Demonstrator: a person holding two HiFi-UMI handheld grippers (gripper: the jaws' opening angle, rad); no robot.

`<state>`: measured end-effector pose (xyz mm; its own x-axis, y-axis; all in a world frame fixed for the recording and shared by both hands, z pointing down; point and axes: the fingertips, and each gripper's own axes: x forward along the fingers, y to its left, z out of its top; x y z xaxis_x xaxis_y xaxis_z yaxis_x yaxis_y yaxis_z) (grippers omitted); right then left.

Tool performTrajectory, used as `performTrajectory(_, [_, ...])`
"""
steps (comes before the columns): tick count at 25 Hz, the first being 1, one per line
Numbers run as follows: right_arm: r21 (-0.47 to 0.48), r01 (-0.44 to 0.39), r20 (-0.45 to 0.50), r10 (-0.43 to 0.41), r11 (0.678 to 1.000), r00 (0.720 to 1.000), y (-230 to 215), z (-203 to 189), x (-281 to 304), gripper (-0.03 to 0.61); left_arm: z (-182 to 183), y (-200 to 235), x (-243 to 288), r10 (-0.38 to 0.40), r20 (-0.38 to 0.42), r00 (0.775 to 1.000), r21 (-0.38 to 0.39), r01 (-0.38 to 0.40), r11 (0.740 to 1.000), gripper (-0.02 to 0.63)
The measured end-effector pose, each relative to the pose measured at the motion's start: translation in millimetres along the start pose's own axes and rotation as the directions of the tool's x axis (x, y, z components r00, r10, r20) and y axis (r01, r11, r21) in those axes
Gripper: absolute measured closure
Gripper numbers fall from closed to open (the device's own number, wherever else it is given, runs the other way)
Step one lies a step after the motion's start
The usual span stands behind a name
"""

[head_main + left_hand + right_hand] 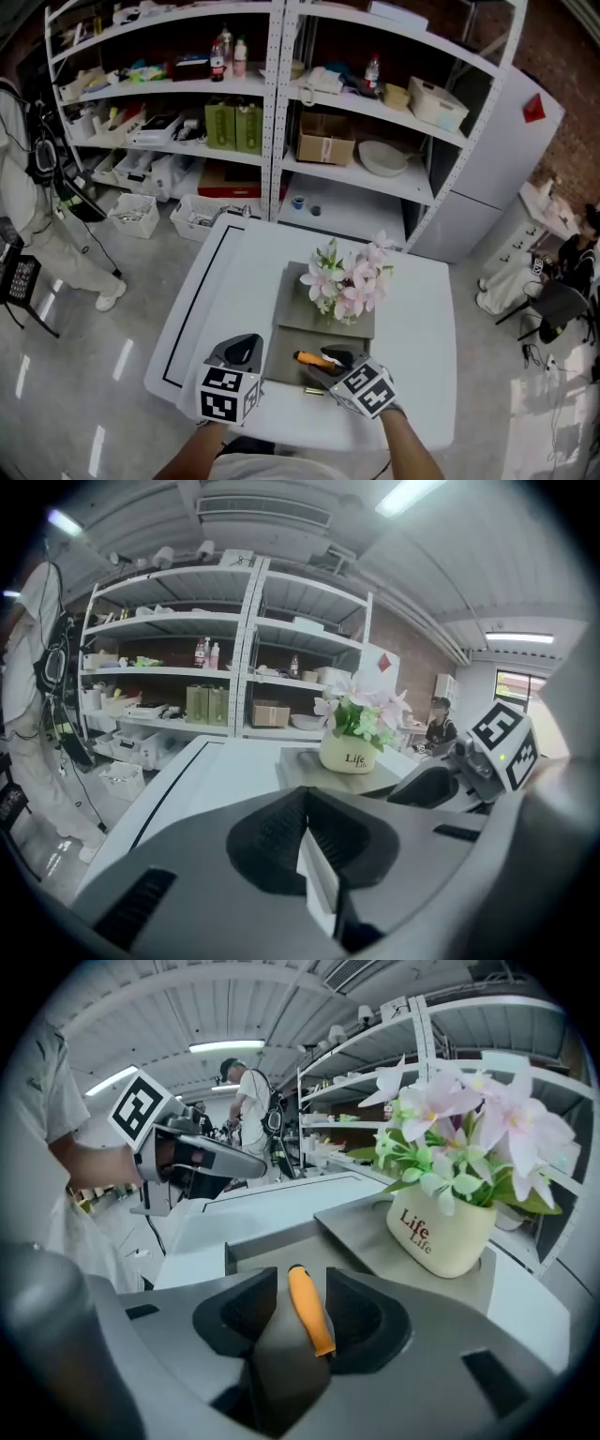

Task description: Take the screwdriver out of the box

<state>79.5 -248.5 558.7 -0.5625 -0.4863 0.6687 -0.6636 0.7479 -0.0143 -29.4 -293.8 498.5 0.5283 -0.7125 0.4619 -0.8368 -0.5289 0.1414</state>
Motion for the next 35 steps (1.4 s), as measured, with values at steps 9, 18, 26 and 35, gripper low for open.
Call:
performTrajectory(9, [-0.084, -0.055, -0.184, 0.039, 0.995, 0.982, -1, -20, 34, 0.407, 1, 17, 22, -0.033, -0.018, 0.999, -0.007, 0.033, 0.999, 0.607])
performTrajectory(18, [-0.136, -0.113, -0.331, 0.062, 0.984, 0.942, 2, -34, 50, 0.407, 3, 30, 35, -0.061, -0.024, 0.998, -0.009, 0.061, 0.998, 0.607])
performTrajectory(26, [-0.136, -0.151, -0.415, 0.082, 0.979, 0.906, 2, -40, 54, 0.416, 5, 44, 41, -0.069, -0.029, 0.997, -0.026, 0.069, 0.997, 0.607])
performTrajectory(35, [-0.082, -0.165, -0.414, 0.117, 0.983, 0.903, -2, -38, 55, 0.440, 5, 45, 52, -0.096, -0.044, 0.994, -0.025, 0.095, 0.995, 0.607])
